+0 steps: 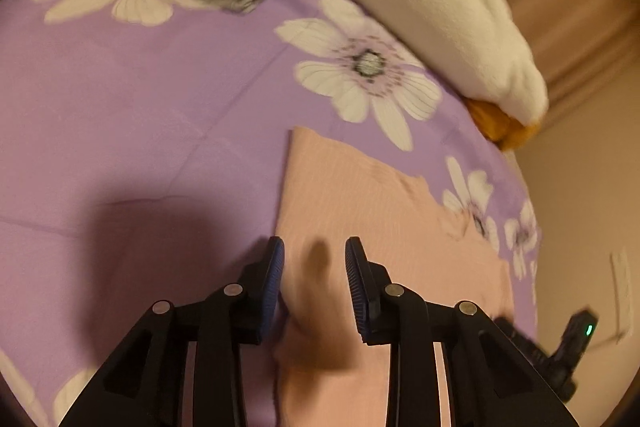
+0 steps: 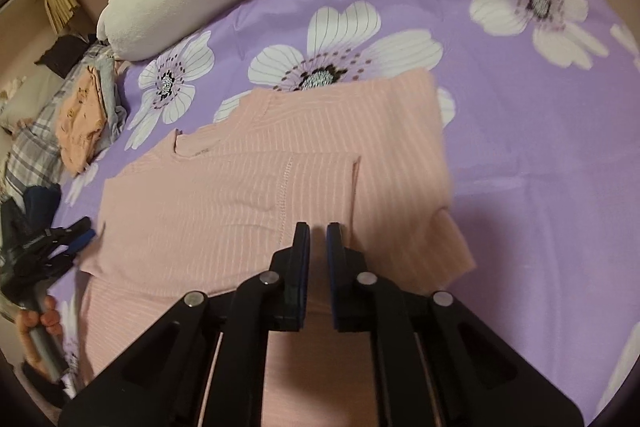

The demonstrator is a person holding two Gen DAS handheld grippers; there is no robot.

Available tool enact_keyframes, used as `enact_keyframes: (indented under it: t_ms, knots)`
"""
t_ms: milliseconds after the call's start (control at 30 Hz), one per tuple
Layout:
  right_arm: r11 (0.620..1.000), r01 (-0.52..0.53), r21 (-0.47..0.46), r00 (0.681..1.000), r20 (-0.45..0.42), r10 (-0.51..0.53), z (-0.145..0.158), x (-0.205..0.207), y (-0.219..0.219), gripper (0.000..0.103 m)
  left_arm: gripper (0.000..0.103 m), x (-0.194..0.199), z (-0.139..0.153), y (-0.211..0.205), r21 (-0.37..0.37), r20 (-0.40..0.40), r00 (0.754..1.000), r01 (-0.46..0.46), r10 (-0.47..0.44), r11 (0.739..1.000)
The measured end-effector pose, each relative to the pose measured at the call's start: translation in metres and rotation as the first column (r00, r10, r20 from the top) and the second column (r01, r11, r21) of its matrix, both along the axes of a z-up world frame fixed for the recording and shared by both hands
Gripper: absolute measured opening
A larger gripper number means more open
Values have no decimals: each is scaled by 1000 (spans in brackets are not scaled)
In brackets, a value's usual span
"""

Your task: Fold small clothes

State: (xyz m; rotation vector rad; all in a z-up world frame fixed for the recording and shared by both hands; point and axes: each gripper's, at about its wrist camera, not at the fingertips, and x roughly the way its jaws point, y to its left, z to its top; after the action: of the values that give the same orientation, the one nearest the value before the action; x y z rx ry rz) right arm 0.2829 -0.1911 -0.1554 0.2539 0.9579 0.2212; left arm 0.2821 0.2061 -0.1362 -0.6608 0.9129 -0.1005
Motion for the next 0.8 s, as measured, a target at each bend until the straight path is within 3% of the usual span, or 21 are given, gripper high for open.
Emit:
enact_keyframes:
  t_ms: [167, 233, 333, 400, 500, 567, 600, 633, 700, 800]
  knots:
    - [996, -85, 26, 995, 48, 84, 5, -15, 12, 14, 29, -18, 16, -27, 30, 73, 989, 130, -132, 991]
    - [996, -92, 16, 996, 11, 92, -4, -16, 15, 13, 29, -20, 10, -37, 80, 40, 987, 152, -155, 985]
    - [997, -77, 13, 997, -22, 77, -15, -20, 12, 9, 28, -20, -12, -32, 74, -54, 990, 133, -129, 988]
    - [997, -73, 17, 997, -37, 74, -14, -29, 8, 11, 28, -28, -13, -24, 30, -42, 992, 122, -121, 992]
    - [997, -79, -22, 996, -47, 78, -12, -50, 1, 12, 29, -44, -4, -18, 27, -44, 992, 123, -121, 992]
    - [997, -77, 3, 996, -42, 77, -7, -70, -10, 21, 31, -61, 3, -16, 33, -36, 991, 127, -126, 991]
    - [997, -72, 17, 997, -42, 72, -5, -77, -15, 31, 33, -71, 5, -15, 32, -29, 992, 127, -126, 991]
    - [997, -62, 38, 997, -41, 63, -2, -88, -22, 39, 42, -84, 8, -13, 25, -26, 992, 125, -124, 992]
    - [997, -48, 58, 998, -33, 50, 2, -106, -33, 43, 54, -106, 11, -10, 14, -19, 993, 116, -116, 993]
    - [998, -23, 62, 999, -34, 25, 5, -132, -50, 45, 55, -137, 11, -6, 4, -21, 995, 102, -102, 995]
